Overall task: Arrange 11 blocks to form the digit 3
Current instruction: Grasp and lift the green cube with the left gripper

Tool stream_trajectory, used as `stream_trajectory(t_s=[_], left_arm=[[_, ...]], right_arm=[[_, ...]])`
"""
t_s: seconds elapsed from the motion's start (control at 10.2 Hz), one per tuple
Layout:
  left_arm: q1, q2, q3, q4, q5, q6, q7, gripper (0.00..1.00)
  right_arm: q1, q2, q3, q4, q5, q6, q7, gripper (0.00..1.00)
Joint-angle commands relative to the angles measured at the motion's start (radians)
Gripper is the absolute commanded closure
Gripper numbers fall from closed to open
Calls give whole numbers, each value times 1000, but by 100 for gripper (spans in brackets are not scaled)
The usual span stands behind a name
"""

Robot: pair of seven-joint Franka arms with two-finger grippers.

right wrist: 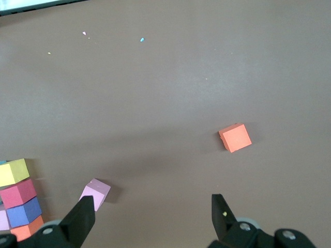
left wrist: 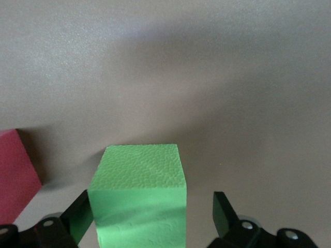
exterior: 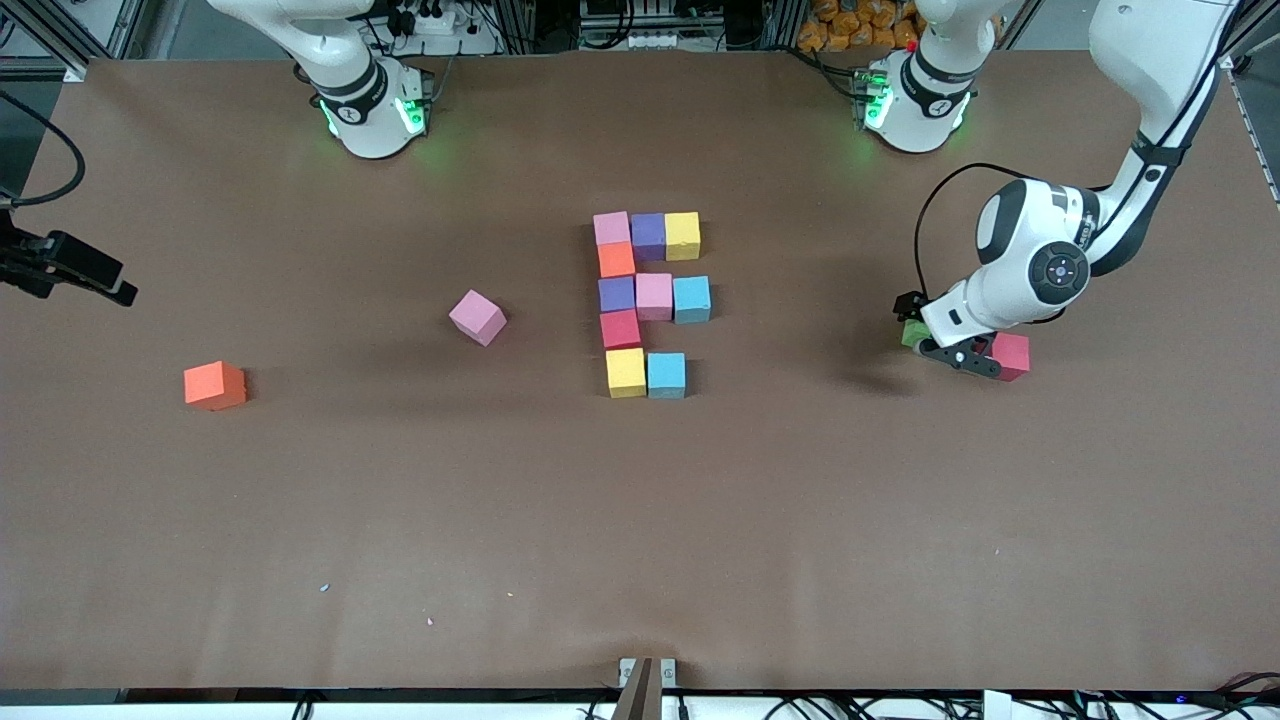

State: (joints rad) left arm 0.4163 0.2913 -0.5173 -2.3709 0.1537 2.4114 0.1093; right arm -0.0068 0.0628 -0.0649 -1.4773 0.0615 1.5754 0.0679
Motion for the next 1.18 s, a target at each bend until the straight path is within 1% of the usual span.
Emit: stream_trajectory(t_s=[0.0, 0.29, 0.39, 0.59, 0.69, 0.78, 0.98, 1.08], left_arm=[[7, -20, -1, -27, -8, 18, -5, 0], [9, -18, 0, -28, -8, 18, -3, 0], [9, -17, 0, -28, 19, 20, -3, 16], [13, -17, 0, -25, 49, 18, -3, 55], [13, -17, 0, -21, 50, 18, 0, 73], [10, -17, 0, -2, 78, 17, 1, 79], [-13, -17, -3, 36, 115, 6, 9, 80], [-61, -12, -3, 70, 124, -3, 7, 80]], right_arm=[[1, 6, 0, 6, 9, 8, 10, 0], [1, 9, 0, 6, 9, 8, 10, 0], [1, 9, 0, 6, 9, 8, 10, 0], [2, 9, 0, 6, 11, 11, 10, 0], [2, 11, 2, 8, 11, 11, 10, 0], [8, 9, 2, 8, 9, 11, 10, 0], [10, 11, 0, 6, 9, 11, 10, 0], [10, 9, 2, 8, 9, 11, 10, 0]])
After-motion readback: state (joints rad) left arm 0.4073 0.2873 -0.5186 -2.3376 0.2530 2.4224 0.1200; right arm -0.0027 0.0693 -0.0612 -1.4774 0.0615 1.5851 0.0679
